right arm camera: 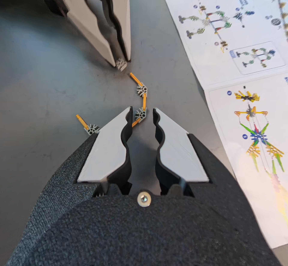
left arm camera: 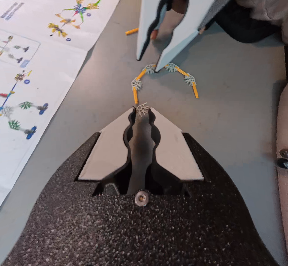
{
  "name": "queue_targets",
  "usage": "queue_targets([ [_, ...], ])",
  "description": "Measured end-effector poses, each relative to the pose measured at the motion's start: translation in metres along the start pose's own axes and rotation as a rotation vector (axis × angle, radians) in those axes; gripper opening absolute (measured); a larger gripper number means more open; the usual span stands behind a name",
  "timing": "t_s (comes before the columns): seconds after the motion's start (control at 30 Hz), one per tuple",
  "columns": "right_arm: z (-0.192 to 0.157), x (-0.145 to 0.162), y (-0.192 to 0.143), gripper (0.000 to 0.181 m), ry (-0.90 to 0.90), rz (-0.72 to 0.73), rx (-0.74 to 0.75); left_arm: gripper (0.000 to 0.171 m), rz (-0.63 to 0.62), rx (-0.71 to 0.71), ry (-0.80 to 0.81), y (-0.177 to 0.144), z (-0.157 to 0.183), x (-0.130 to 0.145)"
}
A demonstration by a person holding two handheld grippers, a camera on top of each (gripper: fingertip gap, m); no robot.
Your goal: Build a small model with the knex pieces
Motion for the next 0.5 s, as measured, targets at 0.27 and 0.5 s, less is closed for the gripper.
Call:
queue_targets([
  [0.27, -0.006, 0.015, -0.017, 0.004, 0.102, -0.151, 0.015, 0.016, -0.001, -0.078, -0.081, -0.007, -0.021, 0.004],
  [0.5, -0.048, 0.008, -0.02, 0.022, 0.085, -0.137, -0.214, 0.016, -0.02, -0.038, -0.058, -0.001, -0.01, 0.007],
])
Point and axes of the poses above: each gripper's, where its closed fingertips meet, y out along the fingers, x out of its underside, z = x × y across the jaws, the point moved 1 cm from there along -y, back along the fingers, and after that the axes turned 13 degrees about z, right-handed, at the moved point
